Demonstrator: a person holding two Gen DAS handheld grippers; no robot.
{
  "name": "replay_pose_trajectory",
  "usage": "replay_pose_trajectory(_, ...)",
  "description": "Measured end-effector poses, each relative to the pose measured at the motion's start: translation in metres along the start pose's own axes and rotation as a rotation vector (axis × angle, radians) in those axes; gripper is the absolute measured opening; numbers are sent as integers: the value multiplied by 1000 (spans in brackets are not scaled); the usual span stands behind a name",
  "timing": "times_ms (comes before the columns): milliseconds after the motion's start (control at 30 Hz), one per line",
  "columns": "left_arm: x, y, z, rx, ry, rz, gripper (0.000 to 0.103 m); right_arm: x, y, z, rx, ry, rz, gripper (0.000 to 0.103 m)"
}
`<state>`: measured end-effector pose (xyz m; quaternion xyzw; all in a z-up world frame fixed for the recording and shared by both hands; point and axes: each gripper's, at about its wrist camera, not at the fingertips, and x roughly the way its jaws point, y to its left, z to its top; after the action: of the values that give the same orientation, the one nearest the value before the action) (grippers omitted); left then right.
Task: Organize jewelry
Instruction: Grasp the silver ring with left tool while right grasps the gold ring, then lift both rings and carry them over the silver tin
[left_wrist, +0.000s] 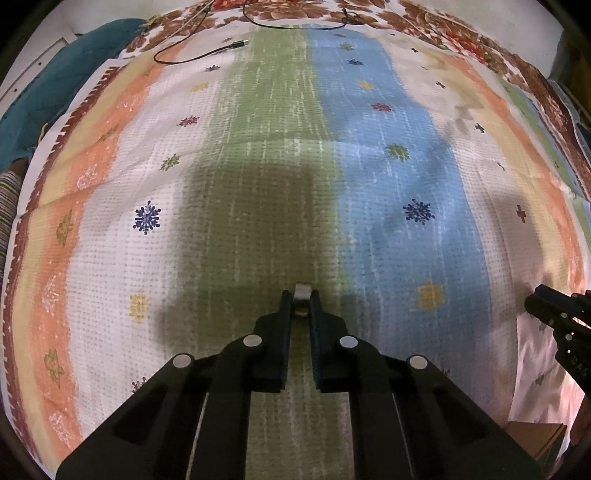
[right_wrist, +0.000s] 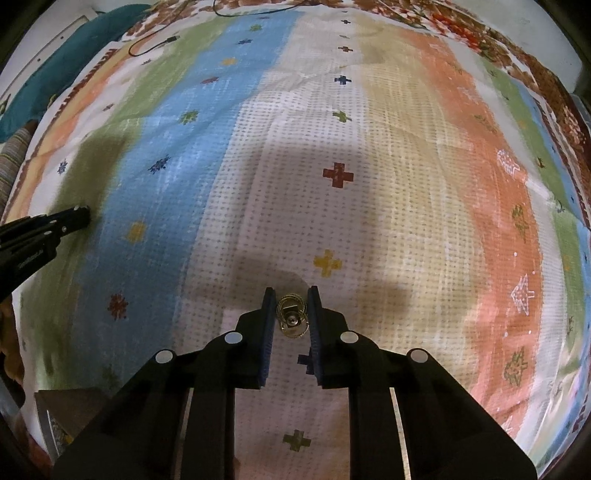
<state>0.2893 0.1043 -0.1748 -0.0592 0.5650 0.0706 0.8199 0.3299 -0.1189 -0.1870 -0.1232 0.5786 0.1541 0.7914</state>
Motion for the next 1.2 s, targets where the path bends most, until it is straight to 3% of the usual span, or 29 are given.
replay_pose_trajectory(300,-31,-4,-3,-3,-32,-47,8,-21,8,-2,-8,-42,9,18)
replay_pose_trajectory(1200,-149,-57,-36,112,-195,-83,8,-124,31,-32,-48,-244,101,17)
